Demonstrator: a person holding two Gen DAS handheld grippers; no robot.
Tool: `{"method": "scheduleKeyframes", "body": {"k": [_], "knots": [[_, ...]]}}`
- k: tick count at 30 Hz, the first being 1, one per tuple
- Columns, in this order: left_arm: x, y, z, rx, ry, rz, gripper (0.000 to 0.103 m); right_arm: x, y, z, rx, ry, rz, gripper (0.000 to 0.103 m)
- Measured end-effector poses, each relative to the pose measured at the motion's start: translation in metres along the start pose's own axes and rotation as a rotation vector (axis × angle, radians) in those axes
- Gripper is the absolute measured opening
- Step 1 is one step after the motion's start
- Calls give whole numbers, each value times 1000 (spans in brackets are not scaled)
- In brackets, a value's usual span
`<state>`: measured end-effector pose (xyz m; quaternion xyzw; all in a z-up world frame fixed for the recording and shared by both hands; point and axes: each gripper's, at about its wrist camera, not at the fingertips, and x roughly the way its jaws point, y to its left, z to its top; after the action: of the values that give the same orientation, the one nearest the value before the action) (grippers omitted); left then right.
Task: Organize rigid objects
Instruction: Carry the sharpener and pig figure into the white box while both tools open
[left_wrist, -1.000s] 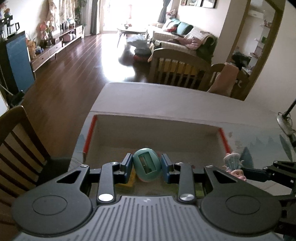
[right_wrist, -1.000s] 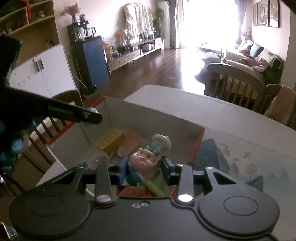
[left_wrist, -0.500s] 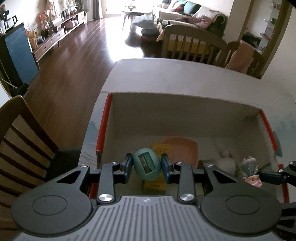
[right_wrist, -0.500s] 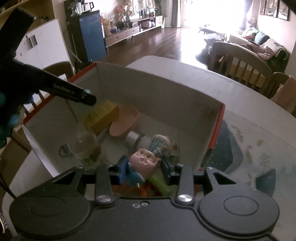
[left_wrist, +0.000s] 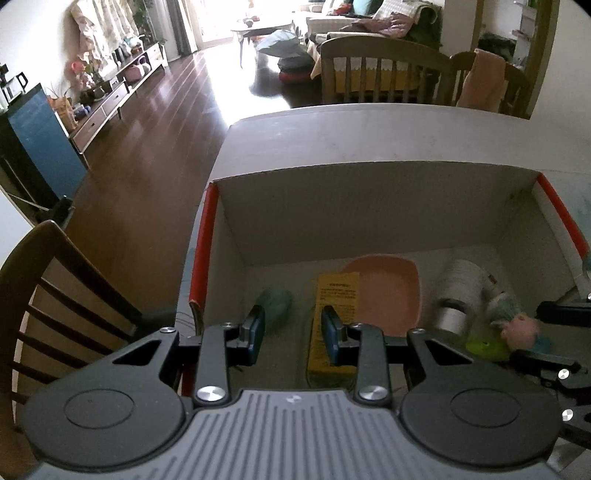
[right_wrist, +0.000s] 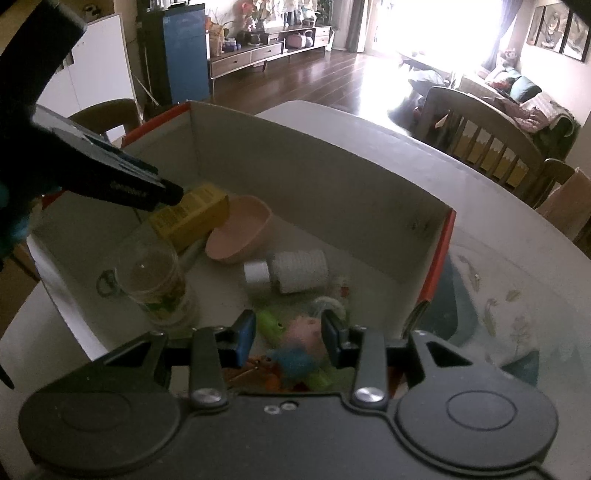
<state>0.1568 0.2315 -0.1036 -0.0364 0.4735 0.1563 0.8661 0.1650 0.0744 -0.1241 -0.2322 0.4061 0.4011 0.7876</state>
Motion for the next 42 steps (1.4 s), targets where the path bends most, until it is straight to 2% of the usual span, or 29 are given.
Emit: {"method": "scheduleKeyframes", "body": {"k": [15,17,19,20,28,32,42], "knots": [[-23,0,-6,-31,-13,-9,33,-26,-2,0,23,-45,35,52],[-30,1,-9,-41,-25,-15,41,-33,-1,-1,23,-59,40,54],[-40,1,-12,-54,-47,-22,63,-39,-1,-1,25,-73,41,56],[-45,1,-15,-60,-61,-27,67,-42,-1,-2,26,-80,43,57],[-71,-2,-22,-71,-92,-53,67,-65,-2,-3,46,-136,43,65],[-83,-5,-25,-78,-114,-62,78,-74,-3,-4,63,-163,44,72],[-110,-6,-36,-106,-160,-108,83,-99,-7,-12,113,-251,67,89]]}}
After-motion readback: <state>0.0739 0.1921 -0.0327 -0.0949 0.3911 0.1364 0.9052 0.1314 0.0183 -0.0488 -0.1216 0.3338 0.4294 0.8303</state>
